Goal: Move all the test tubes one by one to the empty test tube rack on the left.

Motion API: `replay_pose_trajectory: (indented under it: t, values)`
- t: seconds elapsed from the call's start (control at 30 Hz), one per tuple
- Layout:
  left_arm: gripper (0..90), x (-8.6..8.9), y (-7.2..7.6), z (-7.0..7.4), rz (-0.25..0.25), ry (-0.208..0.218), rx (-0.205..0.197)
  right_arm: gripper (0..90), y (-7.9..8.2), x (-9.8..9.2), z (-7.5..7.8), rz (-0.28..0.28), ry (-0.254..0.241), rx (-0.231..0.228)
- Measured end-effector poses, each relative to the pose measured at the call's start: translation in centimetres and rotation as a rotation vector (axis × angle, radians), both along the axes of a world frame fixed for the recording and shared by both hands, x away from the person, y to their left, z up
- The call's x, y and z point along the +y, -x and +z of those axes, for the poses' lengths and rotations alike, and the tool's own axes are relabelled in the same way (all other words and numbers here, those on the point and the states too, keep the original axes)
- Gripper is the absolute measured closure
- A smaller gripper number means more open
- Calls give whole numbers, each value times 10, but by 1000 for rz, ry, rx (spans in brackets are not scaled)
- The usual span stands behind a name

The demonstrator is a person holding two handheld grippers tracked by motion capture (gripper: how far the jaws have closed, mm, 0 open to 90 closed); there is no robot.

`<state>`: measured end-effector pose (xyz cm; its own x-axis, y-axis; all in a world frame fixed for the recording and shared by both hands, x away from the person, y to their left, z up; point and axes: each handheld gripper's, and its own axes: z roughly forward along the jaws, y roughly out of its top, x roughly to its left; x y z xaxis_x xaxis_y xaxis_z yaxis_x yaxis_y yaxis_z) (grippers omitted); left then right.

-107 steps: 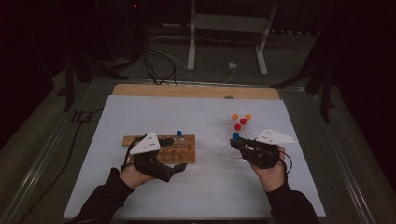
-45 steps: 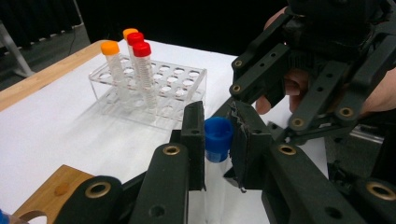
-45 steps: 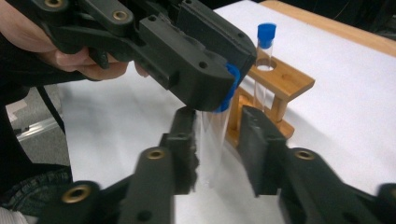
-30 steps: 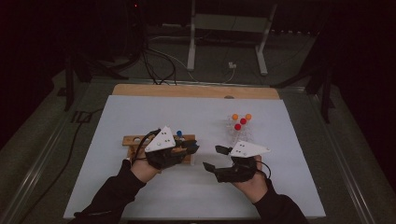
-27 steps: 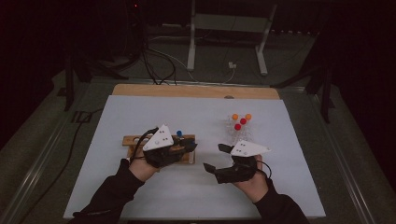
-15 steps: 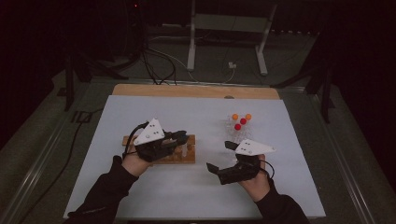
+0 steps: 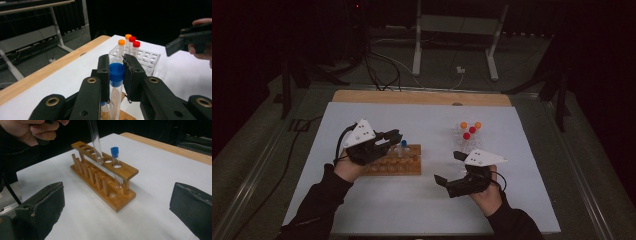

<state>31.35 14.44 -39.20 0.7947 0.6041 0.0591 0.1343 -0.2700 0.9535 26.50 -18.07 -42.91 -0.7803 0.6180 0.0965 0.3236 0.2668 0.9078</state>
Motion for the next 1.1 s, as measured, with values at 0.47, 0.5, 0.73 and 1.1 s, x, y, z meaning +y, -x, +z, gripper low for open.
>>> replay_pose_trajectory:
  t: [0.47, 0.5, 0.73, 1.1]
  values:
    - [777, 5, -15, -12, 50, -3, -18, 0, 0, 0, -2, 10, 0, 2]
    - [777, 4, -16, -14, 51, -2, -11, 0, 0, 0, -2, 11, 0, 4]
    - [776, 4, -22, -27, 71, -18, 19, 0, 0, -2, -2, 8, -3, 5]
    - [776, 0, -23, -45, 69, -32, 69, 0, -1, -3, -2, 9, -6, 7]
